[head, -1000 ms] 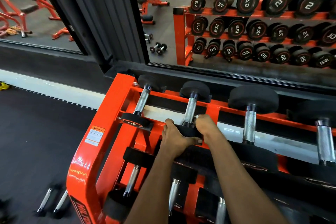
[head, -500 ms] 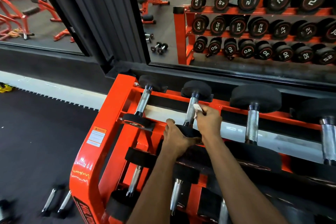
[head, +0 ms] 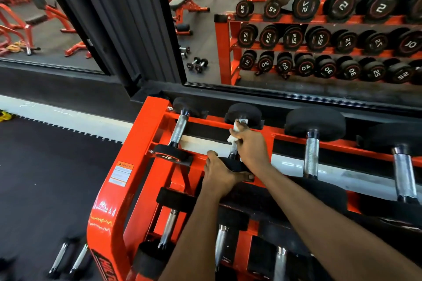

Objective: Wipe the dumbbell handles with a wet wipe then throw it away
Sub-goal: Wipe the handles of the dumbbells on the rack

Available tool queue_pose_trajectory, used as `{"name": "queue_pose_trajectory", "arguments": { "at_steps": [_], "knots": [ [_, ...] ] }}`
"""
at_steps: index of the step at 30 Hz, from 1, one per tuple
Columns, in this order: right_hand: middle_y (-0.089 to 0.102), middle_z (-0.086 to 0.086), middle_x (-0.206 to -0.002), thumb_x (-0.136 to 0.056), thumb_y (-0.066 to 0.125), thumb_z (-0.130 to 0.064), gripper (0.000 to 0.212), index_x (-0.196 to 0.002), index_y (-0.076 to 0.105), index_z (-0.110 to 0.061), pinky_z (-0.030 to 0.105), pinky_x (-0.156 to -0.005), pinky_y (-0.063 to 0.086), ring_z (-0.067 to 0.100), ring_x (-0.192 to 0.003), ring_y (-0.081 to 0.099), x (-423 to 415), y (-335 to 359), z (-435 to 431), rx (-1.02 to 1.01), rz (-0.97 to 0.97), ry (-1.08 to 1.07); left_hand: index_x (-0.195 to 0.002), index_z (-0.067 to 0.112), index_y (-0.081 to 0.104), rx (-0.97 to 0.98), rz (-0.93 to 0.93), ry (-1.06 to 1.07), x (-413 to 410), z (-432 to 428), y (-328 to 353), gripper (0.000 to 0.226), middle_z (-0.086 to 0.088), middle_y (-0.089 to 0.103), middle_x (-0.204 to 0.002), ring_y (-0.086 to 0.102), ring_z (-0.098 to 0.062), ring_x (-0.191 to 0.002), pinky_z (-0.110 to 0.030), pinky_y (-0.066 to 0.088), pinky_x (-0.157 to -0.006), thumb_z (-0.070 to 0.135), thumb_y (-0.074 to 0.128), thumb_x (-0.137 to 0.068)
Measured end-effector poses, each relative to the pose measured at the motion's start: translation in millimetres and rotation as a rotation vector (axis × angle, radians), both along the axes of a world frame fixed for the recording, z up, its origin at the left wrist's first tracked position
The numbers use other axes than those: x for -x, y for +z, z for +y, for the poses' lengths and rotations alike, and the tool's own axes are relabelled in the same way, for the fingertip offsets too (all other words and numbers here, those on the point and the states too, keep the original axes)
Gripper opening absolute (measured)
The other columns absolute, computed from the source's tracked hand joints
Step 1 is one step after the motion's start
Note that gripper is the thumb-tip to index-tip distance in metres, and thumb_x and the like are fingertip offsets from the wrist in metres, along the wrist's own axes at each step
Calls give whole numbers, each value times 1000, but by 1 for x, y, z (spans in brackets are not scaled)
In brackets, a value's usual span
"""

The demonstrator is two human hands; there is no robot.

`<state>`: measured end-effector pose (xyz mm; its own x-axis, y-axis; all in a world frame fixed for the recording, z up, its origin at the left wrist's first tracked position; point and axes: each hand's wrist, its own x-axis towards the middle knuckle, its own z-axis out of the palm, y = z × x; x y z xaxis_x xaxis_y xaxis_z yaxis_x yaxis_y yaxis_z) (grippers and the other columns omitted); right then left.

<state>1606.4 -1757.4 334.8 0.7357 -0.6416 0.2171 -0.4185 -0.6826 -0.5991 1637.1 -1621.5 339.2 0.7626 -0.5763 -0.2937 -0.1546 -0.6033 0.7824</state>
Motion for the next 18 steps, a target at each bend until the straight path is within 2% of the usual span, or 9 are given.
{"name": "queue_pose_trajectory", "arguments": {
  "at_steps": [2,3,5,8,10,13,15,17,18],
  "knots": [
    [58,2,-139,-89,55,-5,41,-124,68,-22,33,-104,46,20,-129,53,-9,6,-1,55,109,59,-113,23,28,-2,3,10,1,1,1,110,-1,48,-122,48,-25,-118,-42,48,-98,58,97,-35],
    [62,3,-132,-89,54,-7,39,-121,69,-23,31,-95,50,22,-121,60,-9,12,1,90,186,82,-110,24,26,-5,6,17,2,2,1,110,-1,49,-121,50,-25,-117,-43,49,-96,60,96,-33],
    [66,6,-117,-89,54,-10,32,-113,71,-24,29,-74,48,26,-99,67,-8,25,8,181,348,155,-107,30,21,3,23,39,2,2,3,114,-2,52,-122,52,-25,-118,-44,51,-96,65,93,-27],
    [71,3,-108,-85,57,-5,34,-106,73,-26,31,-70,51,25,-92,68,-6,42,7,177,475,267,-108,26,22,-1,34,39,0,1,0,118,-5,51,-124,51,-27,-122,-44,50,-99,72,86,-20],
    [74,-2,-104,-83,58,-3,36,-104,74,-27,31,-73,54,22,-93,69,-5,48,8,99,458,264,-111,20,27,-2,36,27,0,3,-1,121,-7,51,-124,51,-28,-122,-44,49,-101,72,85,-19],
    [75,3,-98,-86,58,-8,24,-98,77,-18,33,-79,54,22,-92,68,2,53,13,-45,334,162,-113,17,29,-14,35,23,-2,4,1,122,-9,54,-124,53,-30,-121,-45,49,-100,70,87,-20],
    [72,2,-84,-90,59,-12,16,-85,74,-11,32,-71,48,20,-82,65,15,59,18,-101,275,56,-124,11,30,-21,15,1,1,6,9,125,-13,54,-128,52,-33,-124,-46,48,-101,65,92,-29],
    [58,0,-67,-91,61,-13,23,-68,63,-12,29,-64,39,19,-71,56,33,62,19,-179,173,-95,-141,4,24,-50,-32,-17,6,7,15,132,-17,50,-138,47,-36,-131,-46,43,-107,59,95,-43],
    [56,3,-65,-91,63,-13,24,-67,60,-11,30,-64,41,21,-69,56,42,63,19,-227,128,-162,-147,3,20,-87,-76,-13,8,8,18,135,-18,45,-144,42,-37,-136,-47,38,-112,58,94,-49]
  ]
}}
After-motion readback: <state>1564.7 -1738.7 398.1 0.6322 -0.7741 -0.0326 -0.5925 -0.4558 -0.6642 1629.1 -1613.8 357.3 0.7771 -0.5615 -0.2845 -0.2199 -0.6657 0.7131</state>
